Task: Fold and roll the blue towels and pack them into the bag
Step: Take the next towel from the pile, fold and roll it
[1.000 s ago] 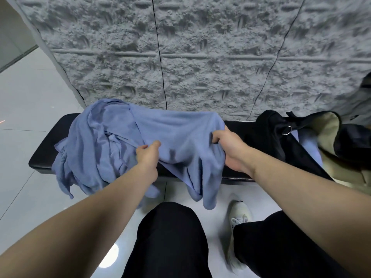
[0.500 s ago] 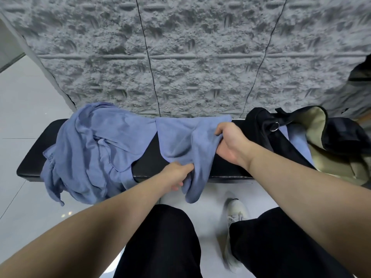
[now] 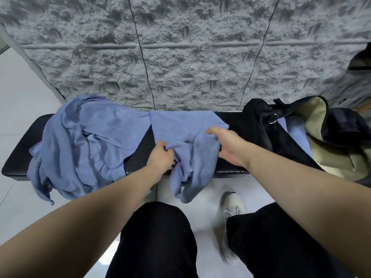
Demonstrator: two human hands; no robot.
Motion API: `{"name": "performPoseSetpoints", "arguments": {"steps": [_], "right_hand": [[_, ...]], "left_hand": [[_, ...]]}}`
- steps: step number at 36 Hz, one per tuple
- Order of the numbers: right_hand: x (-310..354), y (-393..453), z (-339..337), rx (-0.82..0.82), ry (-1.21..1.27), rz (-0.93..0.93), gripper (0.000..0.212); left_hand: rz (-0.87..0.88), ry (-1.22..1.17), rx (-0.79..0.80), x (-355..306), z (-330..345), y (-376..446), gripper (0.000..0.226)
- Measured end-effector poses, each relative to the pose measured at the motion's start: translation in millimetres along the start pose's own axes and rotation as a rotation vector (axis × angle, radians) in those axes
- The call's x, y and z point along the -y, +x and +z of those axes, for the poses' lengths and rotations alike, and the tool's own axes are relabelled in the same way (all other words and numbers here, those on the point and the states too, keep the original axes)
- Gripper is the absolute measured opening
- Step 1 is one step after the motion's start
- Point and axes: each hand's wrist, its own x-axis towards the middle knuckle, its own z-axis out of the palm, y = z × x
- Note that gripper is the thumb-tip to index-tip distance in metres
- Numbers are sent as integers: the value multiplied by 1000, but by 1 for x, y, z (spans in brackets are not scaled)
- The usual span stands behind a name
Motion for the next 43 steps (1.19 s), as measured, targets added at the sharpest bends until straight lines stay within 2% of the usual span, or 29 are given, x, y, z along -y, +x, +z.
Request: {"name": "performPoseSetpoints", "arguments": {"steps": [2,6,9,12,15,18,20,22,24,27,29,31,33,35,37,39,41,43], "right_hand": [[-10,0,-4,32,-140,41,28],[-30,2,-7,93,-499,90,29],[-38,8,-8,3,-740,35,19],[-34,10,-8,-115,-702,-39,30],[-28,11,-12,-194,-445,-54,38],[-23,17,-19,-291,-317,-108,28],[-18,20,-21,-365,-320,-162,35],[-12,23,-21,-367,-317,-189,38],[-9,26,-19,-318,-371,-163,43],[-11,27,-15,-260,-493,-170,69],[-14,30,-13,-250,-556,-210,78],[-18,32,-13,-265,-640,-225,80],[-23,32,-14,-304,-822,-254,73],[-29,30,-16,-394,-1046,-381,59],[-33,29,-19,-456,-1176,-558,48],[-35,28,-22,-422,-1207,-640,43],[-34,25,-25,-338,-1190,-624,38],[-34,23,-27,-266,-1192,-609,32]], "left_hand": [[-23,-123,-55,-4,0,1,7],[18,-162,-149,-4,0,6,13],[-18,-211,-206,-1,2,10,12],[15,-222,-225,1,-1,11,11],[50,-213,-217,-1,-7,10,14],[55,-264,-157,-3,-15,13,32],[62,-321,-110,-7,-20,16,44],[54,-345,-94,-8,-24,19,54],[64,-324,-96,-7,-24,22,57],[147,-257,-136,-3,-20,22,42],[183,-226,-181,-1,-17,24,33],[182,-224,-194,0,-14,27,27],[164,-212,-162,3,-11,31,27],[196,-99,-145,8,-9,31,34],[307,133,-183,14,-9,30,42],[393,413,-280,20,-11,26,46],[506,625,-370,25,-13,24,40],[708,725,-347,26,-14,24,30]]}}
